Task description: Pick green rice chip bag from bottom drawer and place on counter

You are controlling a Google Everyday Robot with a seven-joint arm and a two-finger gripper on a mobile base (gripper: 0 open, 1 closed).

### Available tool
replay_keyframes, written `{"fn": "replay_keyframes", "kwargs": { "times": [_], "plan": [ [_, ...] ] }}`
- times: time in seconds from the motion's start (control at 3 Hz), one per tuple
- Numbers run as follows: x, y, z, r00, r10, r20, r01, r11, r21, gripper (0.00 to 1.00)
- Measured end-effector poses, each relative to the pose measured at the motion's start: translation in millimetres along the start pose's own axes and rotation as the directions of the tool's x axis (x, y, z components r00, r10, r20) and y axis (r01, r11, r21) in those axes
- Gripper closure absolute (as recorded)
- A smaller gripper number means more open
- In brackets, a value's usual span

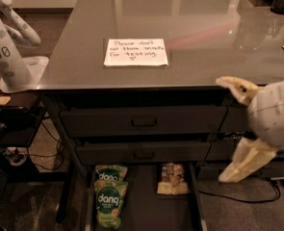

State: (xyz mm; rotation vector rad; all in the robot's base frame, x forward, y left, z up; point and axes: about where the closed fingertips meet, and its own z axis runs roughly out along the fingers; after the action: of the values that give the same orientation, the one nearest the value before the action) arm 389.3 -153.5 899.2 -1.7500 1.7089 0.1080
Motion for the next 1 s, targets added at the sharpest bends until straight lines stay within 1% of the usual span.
{"fn": "replay_keyframes", "kwargs": {
  "times": [0.33, 0.67, 1.0],
  "plan": [
    [-2, 26, 53, 0.997, 0.055, 0.060, -0.053, 0.9980, -0.034, 0.00],
    [0, 49, 107, 0.994, 0.085, 0.061, -0.081, 0.9943, -0.069, 0.00],
    [3, 75, 160, 0.996, 0.087, 0.018, -0.084, 0.9892, -0.120, 0.00]
  ]
}}
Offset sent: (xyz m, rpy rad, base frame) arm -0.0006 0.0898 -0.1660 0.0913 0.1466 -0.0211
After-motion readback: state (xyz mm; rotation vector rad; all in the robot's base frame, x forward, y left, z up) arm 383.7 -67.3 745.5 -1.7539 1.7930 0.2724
